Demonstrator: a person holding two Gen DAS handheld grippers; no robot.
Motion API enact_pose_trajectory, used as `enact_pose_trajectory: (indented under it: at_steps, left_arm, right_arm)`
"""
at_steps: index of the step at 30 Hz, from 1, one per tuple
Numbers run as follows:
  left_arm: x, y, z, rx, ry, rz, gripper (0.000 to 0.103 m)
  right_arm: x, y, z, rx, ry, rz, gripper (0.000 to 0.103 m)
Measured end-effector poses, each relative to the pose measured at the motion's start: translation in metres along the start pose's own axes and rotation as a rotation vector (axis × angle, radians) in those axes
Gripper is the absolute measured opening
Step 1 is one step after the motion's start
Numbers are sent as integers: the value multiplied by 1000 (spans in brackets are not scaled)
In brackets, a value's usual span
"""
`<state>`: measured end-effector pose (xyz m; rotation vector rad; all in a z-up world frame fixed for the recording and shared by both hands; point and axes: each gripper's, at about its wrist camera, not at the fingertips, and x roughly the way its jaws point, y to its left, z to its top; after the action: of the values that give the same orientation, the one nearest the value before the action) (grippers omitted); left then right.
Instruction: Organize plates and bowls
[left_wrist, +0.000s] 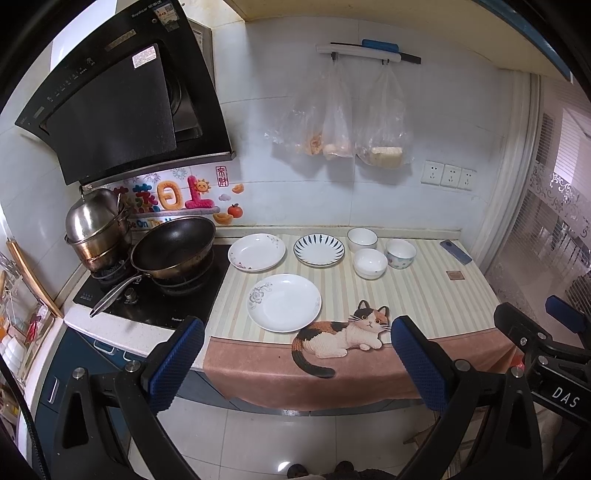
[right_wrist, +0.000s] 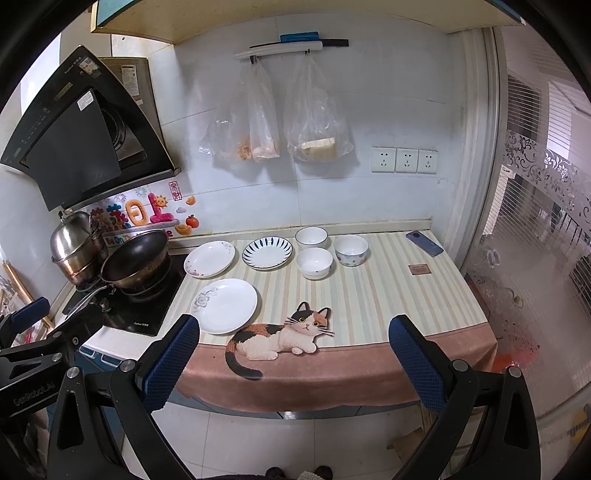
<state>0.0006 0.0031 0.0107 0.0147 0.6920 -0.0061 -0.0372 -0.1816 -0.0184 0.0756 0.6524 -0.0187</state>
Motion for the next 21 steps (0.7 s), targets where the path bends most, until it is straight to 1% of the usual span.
enact_pose_trajectory:
  at_steps: [10, 21]
  left_arm:
    - [0, 0, -1, 1, -1, -1, 103]
    - [1, -1, 6, 7, -6, 3, 103]
  right_arm:
    - [2, 0, 2, 3, -3, 0, 103]
    - [6, -5, 7, 11, -7, 2, 103]
